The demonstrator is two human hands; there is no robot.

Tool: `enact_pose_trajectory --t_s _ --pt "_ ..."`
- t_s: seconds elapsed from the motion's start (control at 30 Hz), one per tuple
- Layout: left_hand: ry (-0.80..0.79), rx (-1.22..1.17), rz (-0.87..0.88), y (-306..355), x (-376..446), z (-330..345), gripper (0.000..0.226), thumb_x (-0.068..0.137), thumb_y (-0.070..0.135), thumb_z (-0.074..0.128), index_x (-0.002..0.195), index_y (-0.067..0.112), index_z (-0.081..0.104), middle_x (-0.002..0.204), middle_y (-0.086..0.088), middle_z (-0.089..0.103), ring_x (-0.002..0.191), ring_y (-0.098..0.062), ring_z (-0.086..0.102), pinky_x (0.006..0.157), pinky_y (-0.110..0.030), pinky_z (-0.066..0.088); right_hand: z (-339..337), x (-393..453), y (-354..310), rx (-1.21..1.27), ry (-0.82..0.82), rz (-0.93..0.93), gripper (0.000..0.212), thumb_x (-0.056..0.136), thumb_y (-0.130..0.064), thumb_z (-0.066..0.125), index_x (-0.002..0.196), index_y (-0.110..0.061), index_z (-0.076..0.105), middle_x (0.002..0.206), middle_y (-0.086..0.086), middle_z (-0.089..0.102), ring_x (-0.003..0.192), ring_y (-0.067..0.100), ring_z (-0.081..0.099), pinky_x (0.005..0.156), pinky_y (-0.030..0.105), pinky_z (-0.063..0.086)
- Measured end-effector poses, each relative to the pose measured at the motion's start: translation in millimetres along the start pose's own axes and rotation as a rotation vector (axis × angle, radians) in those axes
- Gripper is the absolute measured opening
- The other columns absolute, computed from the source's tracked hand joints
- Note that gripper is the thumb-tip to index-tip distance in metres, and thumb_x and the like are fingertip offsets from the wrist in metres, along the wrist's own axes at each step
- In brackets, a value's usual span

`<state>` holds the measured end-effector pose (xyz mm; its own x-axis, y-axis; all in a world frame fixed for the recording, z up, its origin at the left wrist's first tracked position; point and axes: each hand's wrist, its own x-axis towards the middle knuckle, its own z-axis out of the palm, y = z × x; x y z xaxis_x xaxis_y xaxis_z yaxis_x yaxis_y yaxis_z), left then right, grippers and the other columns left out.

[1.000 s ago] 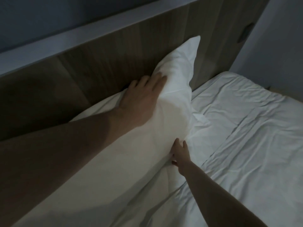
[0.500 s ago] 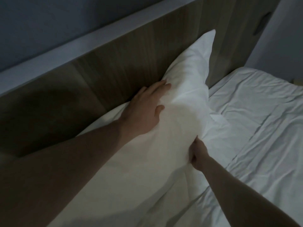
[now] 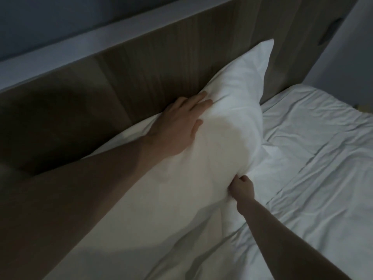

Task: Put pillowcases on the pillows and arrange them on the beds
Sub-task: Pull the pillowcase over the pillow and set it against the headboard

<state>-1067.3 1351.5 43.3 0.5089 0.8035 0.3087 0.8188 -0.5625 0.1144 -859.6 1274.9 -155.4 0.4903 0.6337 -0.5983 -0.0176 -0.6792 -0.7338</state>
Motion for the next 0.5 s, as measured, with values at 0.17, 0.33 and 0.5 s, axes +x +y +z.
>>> enact_pose_trajectory --t_s 0.17,0.33,0.5 --pt "-0.053 0.109 -0.013 -10 -44 -20 0.061 0.104 0.036 0.045 0.161 0.021 0.030 0.170 -0.003 0.026 0.141 -0.029 0.042 0.110 -0.048 0.042 2 -31 27 0.105 -0.173 0.209 0.041 0.101 -0.043 0.047 0.089 -0.009 0.066 0.075 0.011 0.063 0.071 0.029 0.061 0.071 0.046 0.056" --pt "-0.066 0.097 -0.030 -14 -61 -20 0.059 0.106 0.038 0.042 0.161 0.022 0.030 0.170 -0.001 0.025 0.142 -0.028 0.041 0.113 -0.047 0.040 24 -48 23 0.309 -0.234 0.181 0.017 0.089 -0.019 0.070 0.100 -0.006 0.070 0.074 0.007 0.067 0.066 0.023 0.057 0.070 0.038 0.048" --pt "-0.063 0.092 -0.026 -18 -60 -21 0.058 0.106 0.036 0.044 0.161 0.023 0.031 0.170 0.000 0.026 0.141 -0.027 0.043 0.112 -0.044 0.036 18 -59 48 0.445 -0.064 0.105 0.017 0.081 -0.009 0.063 0.098 -0.008 0.066 0.075 0.008 0.059 0.069 0.021 0.050 0.059 0.030 0.045"
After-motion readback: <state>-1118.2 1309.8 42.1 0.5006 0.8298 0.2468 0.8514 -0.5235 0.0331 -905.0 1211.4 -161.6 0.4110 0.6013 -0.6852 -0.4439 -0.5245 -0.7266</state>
